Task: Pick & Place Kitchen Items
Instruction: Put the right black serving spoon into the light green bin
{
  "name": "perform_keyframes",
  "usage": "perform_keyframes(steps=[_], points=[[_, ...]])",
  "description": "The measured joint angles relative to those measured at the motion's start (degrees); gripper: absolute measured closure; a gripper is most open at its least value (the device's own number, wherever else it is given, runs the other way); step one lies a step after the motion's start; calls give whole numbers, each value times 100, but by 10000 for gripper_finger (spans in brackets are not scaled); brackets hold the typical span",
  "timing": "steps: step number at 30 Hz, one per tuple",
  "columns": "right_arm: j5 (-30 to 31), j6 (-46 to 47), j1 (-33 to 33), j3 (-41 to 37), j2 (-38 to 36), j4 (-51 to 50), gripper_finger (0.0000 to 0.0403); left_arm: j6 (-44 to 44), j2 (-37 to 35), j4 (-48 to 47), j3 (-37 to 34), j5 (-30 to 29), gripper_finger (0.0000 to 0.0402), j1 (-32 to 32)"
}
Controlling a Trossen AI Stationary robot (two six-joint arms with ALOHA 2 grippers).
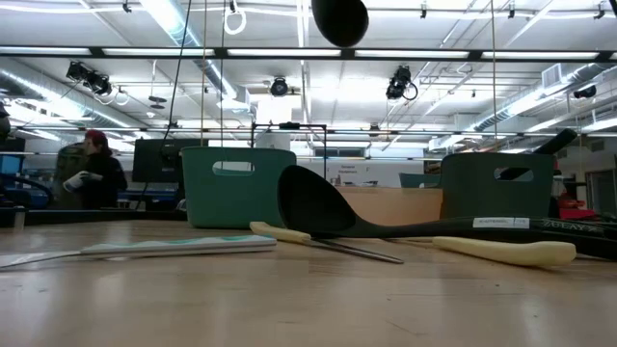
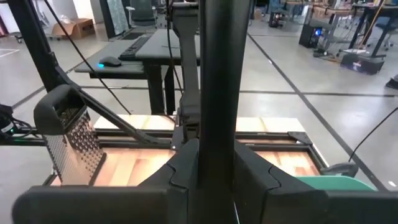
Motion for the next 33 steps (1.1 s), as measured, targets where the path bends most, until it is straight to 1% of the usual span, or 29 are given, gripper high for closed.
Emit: perform_keyframes(steps=[6,13,24,31,33], points=[[-63,-7,-2,0,0,15,326,-125,206,1,-2,232,120,-11],[-61,6,-2,0,0,-29,326,-111,406,374,-4,418,122,-11],[-57,15,-2,0,0,-105,326,-151,467,717,2,442,122,-13],[-44,15,-2,0,0,-147,326,-283,661,886,-2,733,123,-26],[-44,15,-2,0,0,-149,326,-268,690,910,-2,740,123,-28]])
